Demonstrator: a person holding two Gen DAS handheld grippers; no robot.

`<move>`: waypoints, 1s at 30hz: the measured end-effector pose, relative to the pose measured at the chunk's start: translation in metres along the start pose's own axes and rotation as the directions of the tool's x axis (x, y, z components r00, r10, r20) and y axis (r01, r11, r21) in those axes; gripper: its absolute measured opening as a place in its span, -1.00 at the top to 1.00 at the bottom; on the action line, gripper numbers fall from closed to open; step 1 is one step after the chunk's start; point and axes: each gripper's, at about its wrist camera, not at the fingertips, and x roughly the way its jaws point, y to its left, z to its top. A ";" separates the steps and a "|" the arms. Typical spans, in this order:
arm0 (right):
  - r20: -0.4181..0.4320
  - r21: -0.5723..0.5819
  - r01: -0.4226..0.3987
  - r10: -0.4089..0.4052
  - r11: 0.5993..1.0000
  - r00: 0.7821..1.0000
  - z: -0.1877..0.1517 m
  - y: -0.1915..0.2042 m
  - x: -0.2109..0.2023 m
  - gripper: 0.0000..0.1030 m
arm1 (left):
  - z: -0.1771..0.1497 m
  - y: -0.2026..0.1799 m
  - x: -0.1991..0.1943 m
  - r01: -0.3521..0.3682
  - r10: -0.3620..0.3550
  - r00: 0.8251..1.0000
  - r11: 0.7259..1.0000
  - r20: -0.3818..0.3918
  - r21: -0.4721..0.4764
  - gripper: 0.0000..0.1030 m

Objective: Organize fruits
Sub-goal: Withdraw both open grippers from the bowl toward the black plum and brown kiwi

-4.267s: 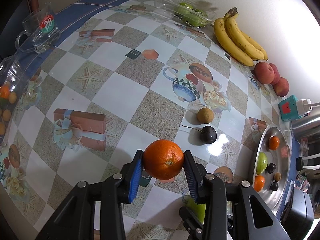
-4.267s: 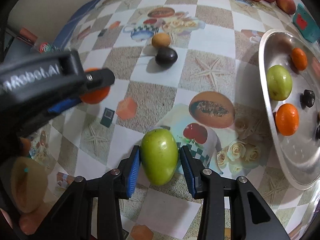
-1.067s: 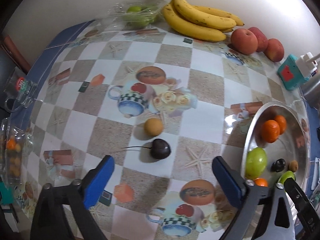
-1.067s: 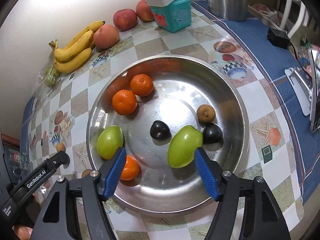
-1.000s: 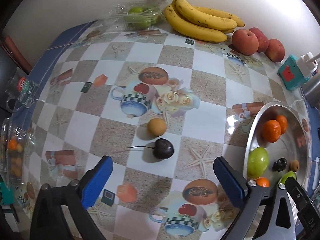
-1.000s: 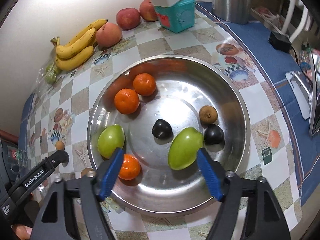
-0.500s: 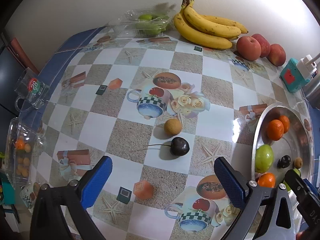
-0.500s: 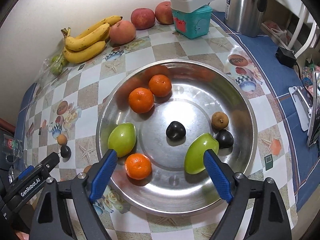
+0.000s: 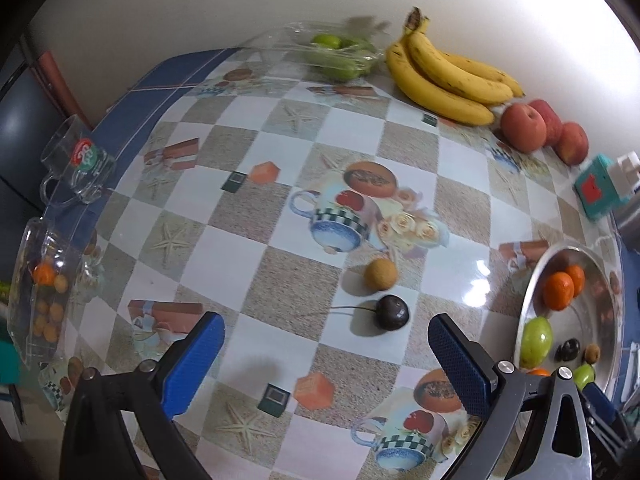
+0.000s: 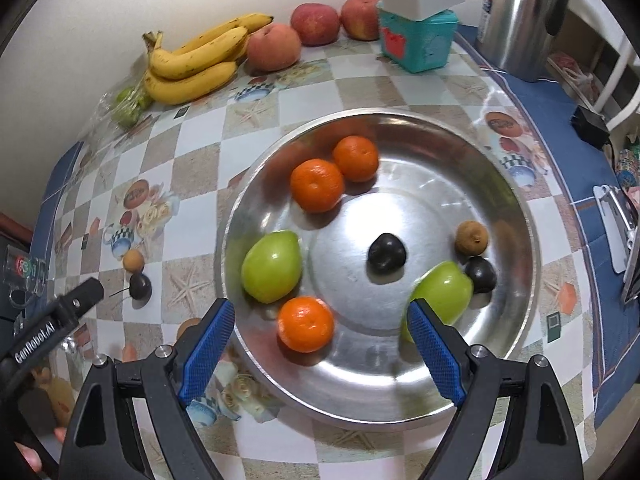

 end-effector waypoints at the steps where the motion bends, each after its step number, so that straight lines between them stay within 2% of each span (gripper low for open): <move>1: -0.001 -0.004 -0.003 0.003 1.000 1.000 -0.001 0.003 0.000 -0.72 | 0.001 0.003 0.000 -0.006 0.006 1.000 1.000 0.002 -0.006 -1.00; 17: 0.024 -0.099 -0.086 0.089 0.991 0.996 -0.002 0.068 -0.008 -0.72 | 0.017 0.040 -0.004 -0.101 0.103 0.994 0.993 0.039 -0.055 -1.00; 30: 0.001 -0.177 -0.101 0.103 0.979 0.995 0.003 0.110 0.004 -0.72 | 0.025 0.058 0.016 -0.086 0.085 0.996 0.991 -0.022 -0.105 -1.00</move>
